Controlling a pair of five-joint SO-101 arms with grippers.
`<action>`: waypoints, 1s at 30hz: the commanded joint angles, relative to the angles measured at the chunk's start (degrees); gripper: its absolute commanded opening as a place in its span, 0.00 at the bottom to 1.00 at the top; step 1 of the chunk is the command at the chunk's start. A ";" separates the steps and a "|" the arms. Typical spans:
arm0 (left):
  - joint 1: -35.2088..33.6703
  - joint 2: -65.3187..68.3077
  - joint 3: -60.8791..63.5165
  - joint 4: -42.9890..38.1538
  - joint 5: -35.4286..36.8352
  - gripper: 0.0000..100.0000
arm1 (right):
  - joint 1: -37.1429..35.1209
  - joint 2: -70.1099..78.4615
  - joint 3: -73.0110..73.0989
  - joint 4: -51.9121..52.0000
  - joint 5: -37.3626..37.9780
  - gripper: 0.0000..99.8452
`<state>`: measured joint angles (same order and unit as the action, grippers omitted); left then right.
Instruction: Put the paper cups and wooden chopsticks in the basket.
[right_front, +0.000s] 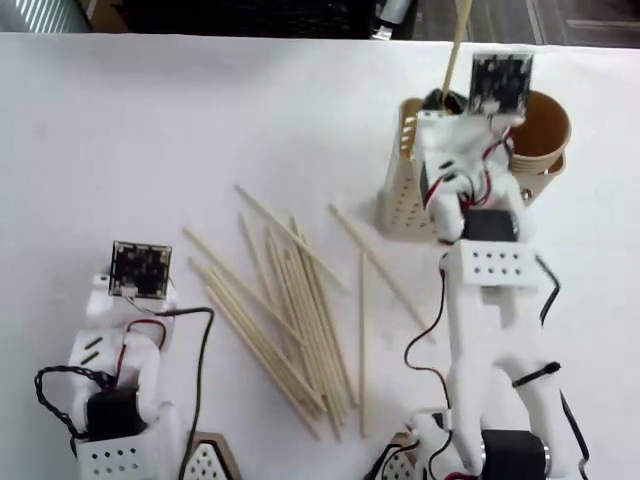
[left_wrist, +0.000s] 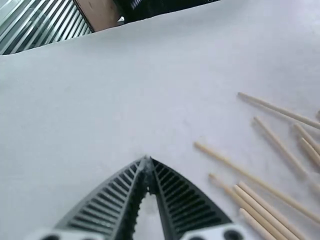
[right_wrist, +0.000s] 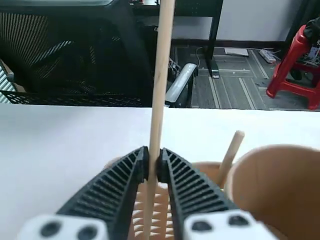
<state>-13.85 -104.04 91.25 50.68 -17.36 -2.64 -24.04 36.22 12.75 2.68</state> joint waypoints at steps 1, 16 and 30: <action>-0.13 -0.40 -0.18 -2.29 -0.26 0.02 | 0.75 -1.89 5.71 -10.07 0.53 0.02; -0.13 -0.40 -0.09 -2.37 -0.26 0.02 | 0.75 -6.11 14.42 -12.35 0.62 0.13; -0.13 -0.40 -0.18 -2.37 -0.26 0.02 | -7.25 -36.79 5.89 21.41 0.62 0.03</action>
<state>-13.85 -104.04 91.43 49.54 -17.36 -6.59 -54.11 45.27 27.78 2.77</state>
